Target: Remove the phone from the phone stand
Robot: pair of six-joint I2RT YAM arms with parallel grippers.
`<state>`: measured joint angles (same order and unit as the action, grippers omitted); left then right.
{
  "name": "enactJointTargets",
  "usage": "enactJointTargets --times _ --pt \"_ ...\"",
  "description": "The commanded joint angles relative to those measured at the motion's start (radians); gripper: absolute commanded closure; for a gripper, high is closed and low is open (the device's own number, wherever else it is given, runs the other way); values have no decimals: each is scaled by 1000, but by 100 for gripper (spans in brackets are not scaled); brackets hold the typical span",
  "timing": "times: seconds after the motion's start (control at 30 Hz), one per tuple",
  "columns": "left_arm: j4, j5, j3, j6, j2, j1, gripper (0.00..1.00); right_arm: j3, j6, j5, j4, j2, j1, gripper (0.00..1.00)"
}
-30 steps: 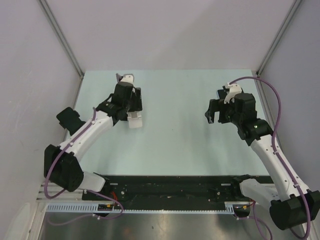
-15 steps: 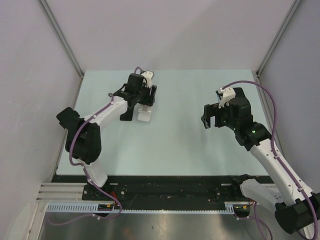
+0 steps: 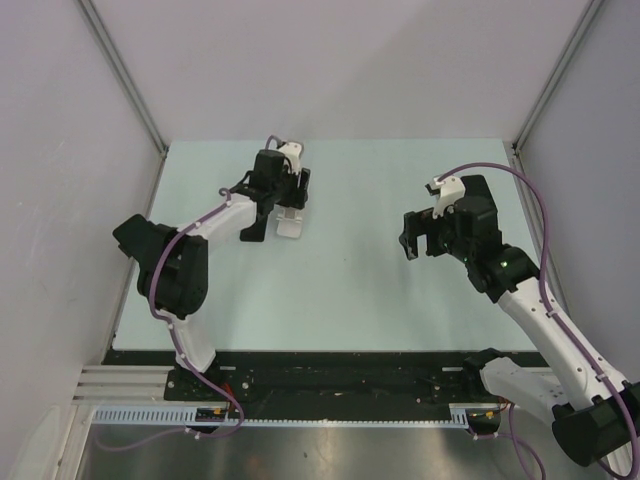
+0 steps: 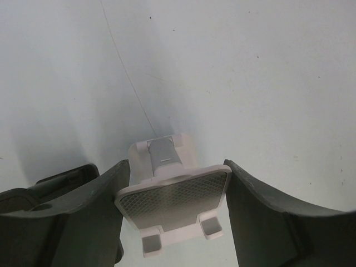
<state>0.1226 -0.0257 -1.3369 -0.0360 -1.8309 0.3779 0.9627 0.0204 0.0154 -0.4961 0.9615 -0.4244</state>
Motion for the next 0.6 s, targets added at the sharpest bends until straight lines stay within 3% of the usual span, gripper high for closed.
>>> enactJointTargets --times 0.0,0.57 --pt "-75 21 11 7 4 -16 59 -4 -17 -14 36 6 -7 0" --pt "-87 49 64 -47 2 -31 55 -4 -17 -14 34 13 -17 0"
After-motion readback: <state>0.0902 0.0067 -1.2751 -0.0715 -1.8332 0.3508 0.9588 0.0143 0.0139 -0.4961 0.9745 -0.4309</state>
